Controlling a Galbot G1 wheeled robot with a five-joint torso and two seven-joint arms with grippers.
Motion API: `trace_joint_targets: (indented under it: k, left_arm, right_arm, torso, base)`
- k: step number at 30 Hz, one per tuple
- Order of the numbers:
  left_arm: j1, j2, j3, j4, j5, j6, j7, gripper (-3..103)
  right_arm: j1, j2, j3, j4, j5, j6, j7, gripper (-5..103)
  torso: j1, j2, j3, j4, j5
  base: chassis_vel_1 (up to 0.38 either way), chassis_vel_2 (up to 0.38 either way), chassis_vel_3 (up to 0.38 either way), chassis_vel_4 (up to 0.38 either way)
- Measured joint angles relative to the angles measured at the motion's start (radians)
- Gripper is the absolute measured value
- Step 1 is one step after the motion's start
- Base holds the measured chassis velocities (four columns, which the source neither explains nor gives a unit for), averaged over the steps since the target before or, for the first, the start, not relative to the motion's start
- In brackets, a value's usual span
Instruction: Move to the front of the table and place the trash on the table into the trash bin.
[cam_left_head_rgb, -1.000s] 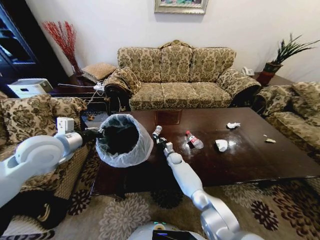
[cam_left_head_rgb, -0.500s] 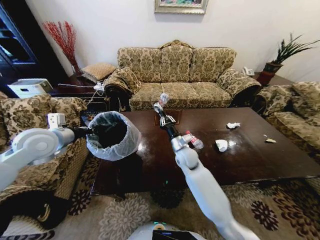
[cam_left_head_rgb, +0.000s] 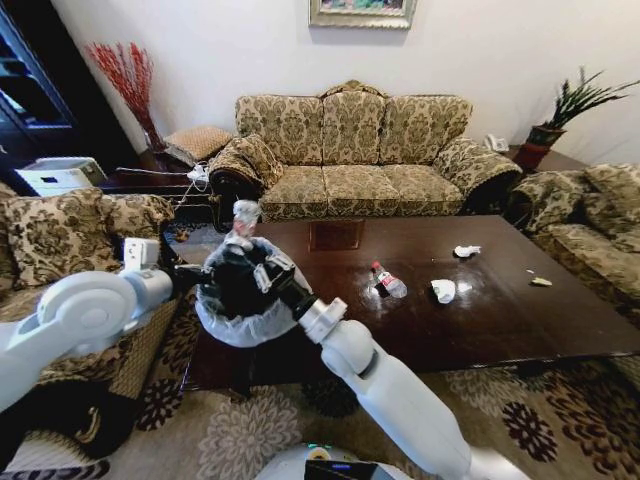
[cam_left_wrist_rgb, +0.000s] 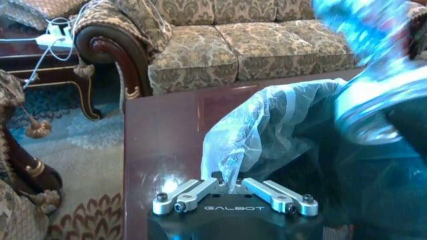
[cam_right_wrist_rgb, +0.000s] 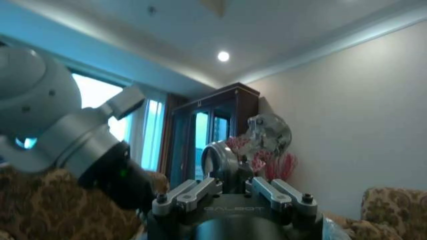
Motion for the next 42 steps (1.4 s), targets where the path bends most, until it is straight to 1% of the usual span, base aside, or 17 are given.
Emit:
trace_joint_targets:
  k: [3, 5, 8, 9, 12, 13, 14, 15, 17, 18, 20, 21, 23, 24, 25, 32, 42]
  left_arm:
    - [-0.003, -0.006, -0.001, 0.011, 0.005, 0.000, 0.004, 0]
    - [-0.003, -0.008, -0.001, 0.015, 0.007, 0.000, 0.005, 0]
    - [-0.003, -0.016, 0.007, 0.038, 0.019, -0.002, 0.015, 0]
    - [-0.003, -0.016, 0.007, 0.038, 0.019, -0.002, 0.015, 0]
    - [-0.003, -0.023, 0.011, 0.059, 0.030, -0.002, 0.022, 0]
    - [-0.003, -0.025, 0.012, 0.068, 0.034, -0.002, 0.023, 0]
    - [-0.003, -0.026, 0.012, 0.076, 0.038, -0.002, 0.024, 0]
    - [-0.003, -0.026, 0.012, 0.076, 0.038, -0.002, 0.024, 0]
    - [-0.003, -0.023, 0.009, 0.092, 0.040, -0.002, 0.028, 0]
    - [-0.003, -0.023, 0.009, 0.092, 0.040, -0.002, 0.028, 0]
    - [-0.010, -0.014, 0.003, 0.117, 0.041, -0.004, 0.035, 0]
    - [-0.010, -0.014, 0.003, 0.117, 0.041, -0.004, 0.035, 0]
    - [-0.015, -0.018, 0.001, 0.124, 0.043, -0.008, 0.038, 0]
    - [-0.016, -0.027, 0.002, 0.123, 0.052, -0.009, 0.042, 0]
    - [-0.015, -0.037, 0.005, 0.120, 0.063, -0.010, 0.043, 0]
    - [-0.006, -0.073, 0.014, 0.105, 0.099, -0.010, 0.054, 0]
    - [0.004, -0.093, 0.022, 0.093, 0.109, -0.010, 0.057, 0]
  right_arm:
    - [-0.004, -0.021, -0.008, 0.005, -0.009, 0.001, 0.002, 24]
    - [-0.008, -0.027, -0.008, 0.011, -0.010, 0.001, 0.002, 24]
    - [-0.024, -0.048, -0.004, 0.029, -0.010, 0.005, 0.003, 40]
    - [-0.024, -0.048, -0.004, 0.029, -0.010, 0.005, 0.003, 40]
    - [-0.043, -0.060, 0.008, 0.044, -0.007, 0.030, 0.000, 51]
    - [-0.059, -0.064, 0.019, 0.056, -0.010, 0.045, 0.007, 56]
    - [-0.081, -0.063, 0.040, 0.072, -0.050, 0.033, 0.058, 61]
    - [-0.081, -0.063, 0.040, 0.072, -0.050, 0.033, 0.058, 61]
    - [-0.148, -0.044, 0.155, 0.100, -0.067, -0.010, 0.152, 73]
    - [-0.148, -0.044, 0.155, 0.100, -0.067, -0.010, 0.152, 73]
    - [-0.231, -0.047, 0.311, 0.100, -0.019, -0.047, 0.205, 84]
    - [-0.231, -0.047, 0.311, 0.100, -0.019, -0.047, 0.205, 84]
    - [-0.302, -0.066, 0.390, 0.078, 0.064, -0.055, 0.229, 89]
    - [-0.351, -0.076, 0.433, 0.056, 0.146, -0.061, 0.249, 97]
    - [-0.376, -0.077, 0.458, 0.032, 0.186, -0.062, 0.269, 97]
    - [-0.424, -0.026, 0.564, -0.097, 0.237, -0.076, 0.313, 100]
    - [-0.342, -0.029, 0.588, -0.267, 0.244, -0.036, 0.307, 100]
  torso:
    - [0.000, 0.000, 0.000, 0.0000, -0.0001]
    - [0.000, 0.000, 0.000, -0.0001, -0.0001]
    - [0.000, 0.000, 0.000, -0.0001, 0.0000]
    - [0.000, 0.000, 0.000, -0.0001, 0.0000]
    - [0.000, 0.000, 0.000, 0.0000, -0.0001]
    - [0.000, 0.000, 0.000, 0.0000, -0.0001]
    - [0.000, 0.000, 0.000, 0.0001, -0.0001]
    - [0.000, 0.000, 0.000, 0.0001, -0.0001]
    - [0.000, 0.000, 0.000, 0.0001, 0.0000]
    - [0.000, 0.000, 0.000, 0.0001, 0.0000]
    - [0.000, 0.000, 0.000, -0.0002, 0.0001]
    - [0.000, 0.000, 0.000, -0.0002, 0.0001]
    - [0.000, 0.000, 0.000, -0.0002, 0.0003]
    - [0.000, 0.000, 0.000, -0.0006, 0.0004]
    - [0.000, 0.000, 0.000, -0.0006, 0.0003]
    - [0.000, 0.000, 0.000, 0.0001, -0.0002]
    - [0.000, 0.000, 0.000, 0.0002, -0.0002]
  base:
    - [0.000, 0.000, 0.000, 0.000]
    - [0.000, 0.000, 0.000, 0.000]
    - [0.000, 0.000, 0.000, 0.000]
    - [0.000, 0.000, 0.000, 0.000]
    - [0.000, 0.000, 0.000, 0.000]
    - [0.000, 0.000, 0.000, 0.000]
    - [0.000, 0.000, 0.000, 0.000]
    - [0.000, 0.000, 0.000, 0.000]
    - [0.000, 0.000, 0.000, 0.000]
    - [0.000, 0.000, 0.000, 0.000]
    - [0.000, 0.000, 0.000, 0.000]
    - [0.000, 0.000, 0.000, 0.000]
    - [0.000, 0.000, 0.000, 0.000]
    - [0.000, 0.000, 0.000, 0.000]
    - [0.000, 0.000, 0.000, 0.000]
    - [-0.007, -0.010, 0.017, 0.016]
    - [-0.142, -0.152, 0.158, 0.141]
